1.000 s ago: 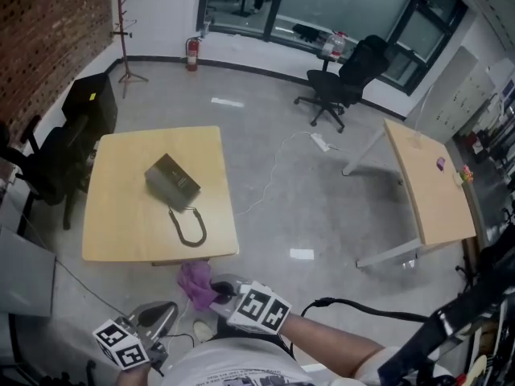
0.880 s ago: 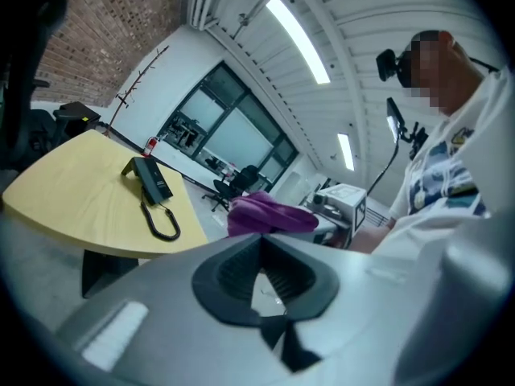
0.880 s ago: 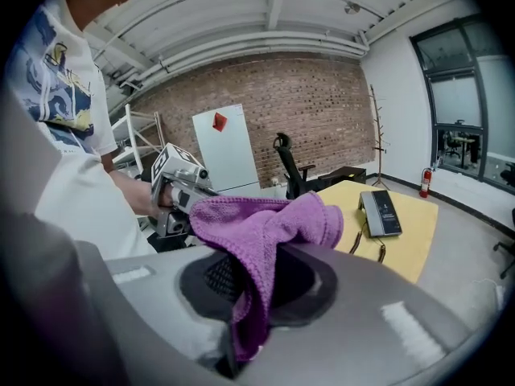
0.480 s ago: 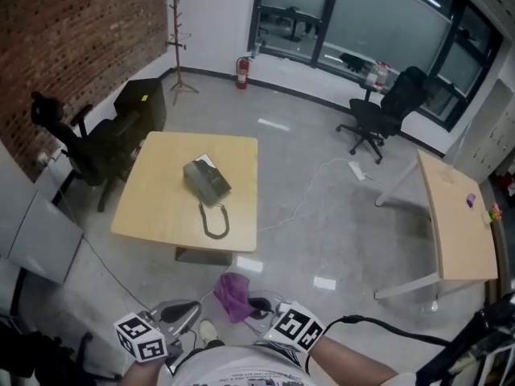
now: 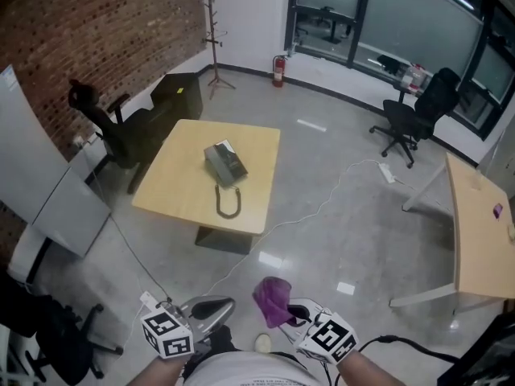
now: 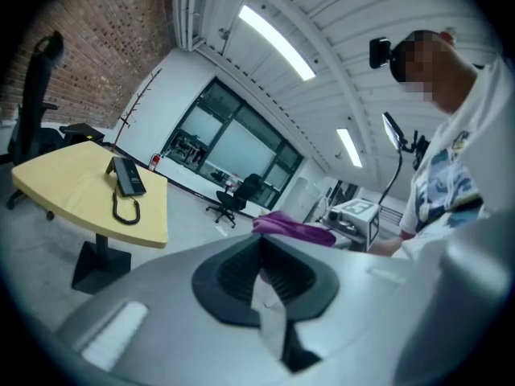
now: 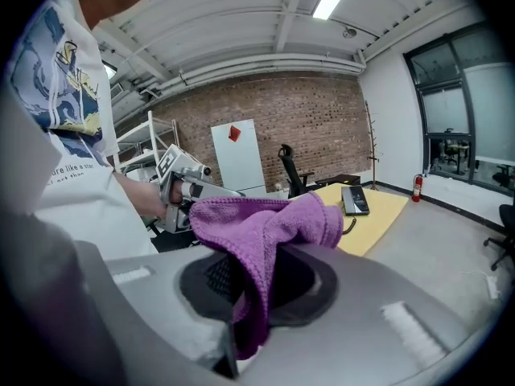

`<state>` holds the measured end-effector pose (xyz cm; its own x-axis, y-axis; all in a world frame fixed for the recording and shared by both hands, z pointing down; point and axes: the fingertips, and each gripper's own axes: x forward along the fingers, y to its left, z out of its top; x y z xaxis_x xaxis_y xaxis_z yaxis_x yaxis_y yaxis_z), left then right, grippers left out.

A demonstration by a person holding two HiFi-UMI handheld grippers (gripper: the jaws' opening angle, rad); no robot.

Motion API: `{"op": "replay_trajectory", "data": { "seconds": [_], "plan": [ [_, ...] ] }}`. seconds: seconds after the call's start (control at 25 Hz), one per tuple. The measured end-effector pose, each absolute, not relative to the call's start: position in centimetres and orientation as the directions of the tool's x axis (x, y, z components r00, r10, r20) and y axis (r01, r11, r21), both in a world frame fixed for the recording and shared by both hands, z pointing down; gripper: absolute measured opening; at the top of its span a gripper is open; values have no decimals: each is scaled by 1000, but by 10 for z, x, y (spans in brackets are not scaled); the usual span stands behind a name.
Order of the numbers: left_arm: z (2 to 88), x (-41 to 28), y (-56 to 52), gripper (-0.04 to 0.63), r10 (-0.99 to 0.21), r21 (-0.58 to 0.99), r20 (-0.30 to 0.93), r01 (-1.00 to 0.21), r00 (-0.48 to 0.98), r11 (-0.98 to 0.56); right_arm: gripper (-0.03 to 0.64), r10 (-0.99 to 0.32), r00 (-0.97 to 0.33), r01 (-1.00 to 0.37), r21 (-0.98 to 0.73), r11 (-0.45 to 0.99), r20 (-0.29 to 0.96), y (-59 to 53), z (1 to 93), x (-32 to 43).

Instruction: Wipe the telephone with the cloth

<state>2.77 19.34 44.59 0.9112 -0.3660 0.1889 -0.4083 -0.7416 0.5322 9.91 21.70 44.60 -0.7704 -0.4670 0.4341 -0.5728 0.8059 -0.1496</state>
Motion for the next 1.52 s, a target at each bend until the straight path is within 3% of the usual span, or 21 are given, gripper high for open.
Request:
{"op": "replay_trajectory", "data": {
  "seconds": [0.6, 1.52],
  "plan": [
    [446, 58, 260, 3, -340, 498, 234, -412, 911, -763, 44, -486, -779, -577, -149, 803, 397, 276, 445, 121],
    [447, 61, 251, 3, -280, 486, 251, -371, 926, -791, 44, -492, -772, -579, -129, 805, 403, 269, 446, 112]
  ]
}}
